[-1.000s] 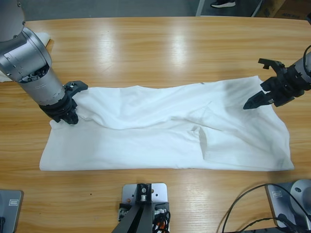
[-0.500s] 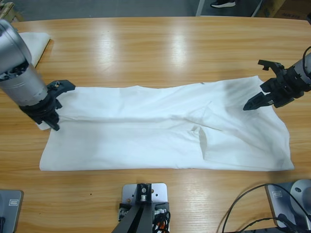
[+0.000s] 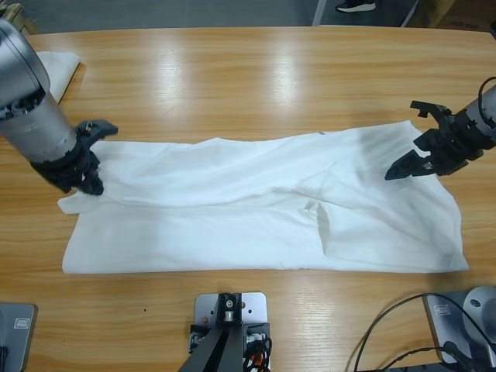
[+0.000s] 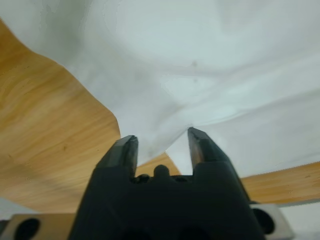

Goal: Fold clothes

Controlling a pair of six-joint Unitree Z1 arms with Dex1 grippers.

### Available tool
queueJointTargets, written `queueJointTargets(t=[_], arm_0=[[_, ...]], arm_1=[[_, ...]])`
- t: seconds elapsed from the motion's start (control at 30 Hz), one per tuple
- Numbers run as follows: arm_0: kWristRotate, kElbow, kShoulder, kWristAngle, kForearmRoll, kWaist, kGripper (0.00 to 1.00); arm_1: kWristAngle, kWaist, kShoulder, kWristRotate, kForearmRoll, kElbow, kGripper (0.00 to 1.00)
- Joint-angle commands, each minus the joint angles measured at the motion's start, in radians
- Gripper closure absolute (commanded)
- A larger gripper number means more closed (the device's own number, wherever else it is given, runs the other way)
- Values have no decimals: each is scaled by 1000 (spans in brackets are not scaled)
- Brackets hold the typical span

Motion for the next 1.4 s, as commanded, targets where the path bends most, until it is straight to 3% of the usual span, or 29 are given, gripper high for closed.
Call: queueJointTargets(t=[0.03, 0.1, 0.2, 0.27, 0.37, 0.47, 0.6, 0.67, 0.73, 0.87, 1.03, 1.17, 1.4], arm_0=[[-92, -125, 27, -73, -17, -32, 4], [-109, -157, 44, -74, -16, -63, 4], [-141, -183, 68, -75, -16, -125, 4], [-159, -187, 84, -75, -16, -166, 4], [-182, -189, 97, -75, -16, -208, 4], [-185, -199, 107, -75, -16, -212, 4], [-185, -212, 107, -76, -16, -219, 4], [-185, -209, 108, -76, -16, -222, 4], [-182, -203, 109, -78, -16, -224, 4], [-179, -204, 108, -84, -15, -227, 4], [-180, -203, 99, -86, -11, -232, 4], [-182, -202, 102, -86, -11, -232, 4], [-183, -199, 109, -87, -11, -233, 4]], arm_1=[[-57, 11, -163, 113, -97, 137, 172], [-97, 11, -141, 145, -120, 152, 191], [-102, 11, -60, 218, -203, 203, 312], [-101, 11, -36, 310, -241, 234, 295], [-105, 23, -125, 421, -184, 244, 207], [-130, 32, -201, 460, -129, 243, 207], [-119, 93, -135, 472, -145, 253, 175], [-82, 177, -125, 372, -234, 261, 182], [-73, 256, -124, 131, -270, 234, 197], [-77, 251, -75, -107, -178, 82, 202], [-62, 233, 36, -162, -130, 27, 208], [-50, 213, 83, -197, -83, -8, 318], [-30, 195, 178, -220, -13, -61, 317]])
